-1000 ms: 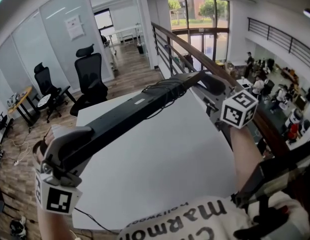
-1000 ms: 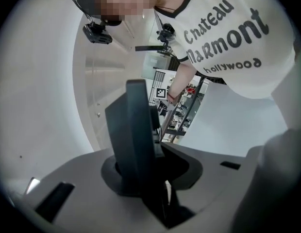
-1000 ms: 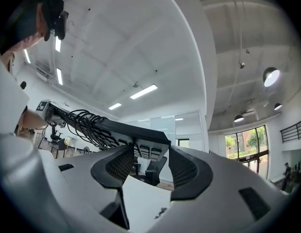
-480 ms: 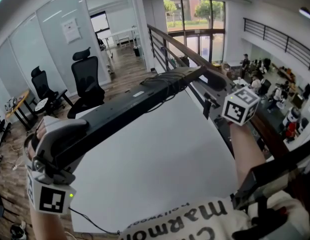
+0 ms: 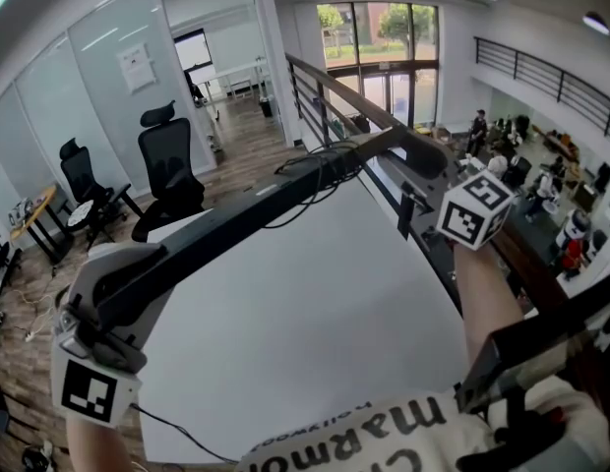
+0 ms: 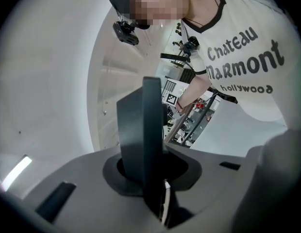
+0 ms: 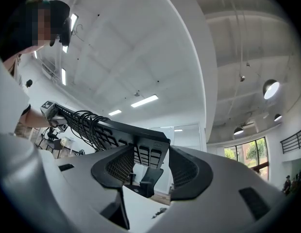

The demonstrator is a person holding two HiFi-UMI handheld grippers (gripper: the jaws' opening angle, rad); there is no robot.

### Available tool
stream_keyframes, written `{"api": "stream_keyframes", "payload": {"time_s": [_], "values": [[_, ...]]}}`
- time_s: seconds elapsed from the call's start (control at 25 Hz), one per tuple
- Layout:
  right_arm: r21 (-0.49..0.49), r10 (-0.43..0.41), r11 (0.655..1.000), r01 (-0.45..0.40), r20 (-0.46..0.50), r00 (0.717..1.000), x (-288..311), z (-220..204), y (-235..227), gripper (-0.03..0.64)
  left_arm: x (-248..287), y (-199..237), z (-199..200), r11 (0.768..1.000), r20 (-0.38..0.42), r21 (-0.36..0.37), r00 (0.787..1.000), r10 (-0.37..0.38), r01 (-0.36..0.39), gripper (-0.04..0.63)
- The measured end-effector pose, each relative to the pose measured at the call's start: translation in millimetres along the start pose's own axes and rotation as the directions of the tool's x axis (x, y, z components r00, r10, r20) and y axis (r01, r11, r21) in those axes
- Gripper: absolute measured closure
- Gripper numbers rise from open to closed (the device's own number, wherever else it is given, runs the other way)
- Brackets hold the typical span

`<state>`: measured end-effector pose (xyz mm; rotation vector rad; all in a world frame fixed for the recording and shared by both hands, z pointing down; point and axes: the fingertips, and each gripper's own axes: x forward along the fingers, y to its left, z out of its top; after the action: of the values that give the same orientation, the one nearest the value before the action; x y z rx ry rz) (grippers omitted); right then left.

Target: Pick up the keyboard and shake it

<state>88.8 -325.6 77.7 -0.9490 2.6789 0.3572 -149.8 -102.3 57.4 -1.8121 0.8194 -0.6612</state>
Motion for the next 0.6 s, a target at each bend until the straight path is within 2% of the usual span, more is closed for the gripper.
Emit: {"api": "stream_keyframes", "payload": {"time_s": [0.12, 0.28, 0.44, 0.6], "values": [[-0.011, 0.012, 1.0, -0.012, 0.0, 1.0, 2.4, 5.3, -0.4, 0.376, -1.0, 2.5, -4.1, 0.998, 0.002, -0.062, 1.0, -0.004, 0.004, 0.522], [0.028, 0.022, 0.999, -0.022, 0.014, 1.0, -0.3, 6.3, -3.7, 0.373, -1.3, 1.5, -7.1, 0.988, 0.017, -0.155, 1.0, 0.004, -0.001, 0.522], [0.026, 0.031, 0.999, -0.029, -0.088, 0.996, 4.0, -23.9, -4.1, 0.341, 0.8, -5.9, -3.8, 0.983, 0.042, -0.181, 0.999, -0.013, 0.021, 0.517], [0.005, 0.042, 0.999, -0.042, -0.197, 0.979, 7.9, -51.4, 0.3, 0.34, 0.0, -9.8, -4.4, 0.975, 0.051, -0.222, 0.998, -0.022, 0.033, 0.511]]}}
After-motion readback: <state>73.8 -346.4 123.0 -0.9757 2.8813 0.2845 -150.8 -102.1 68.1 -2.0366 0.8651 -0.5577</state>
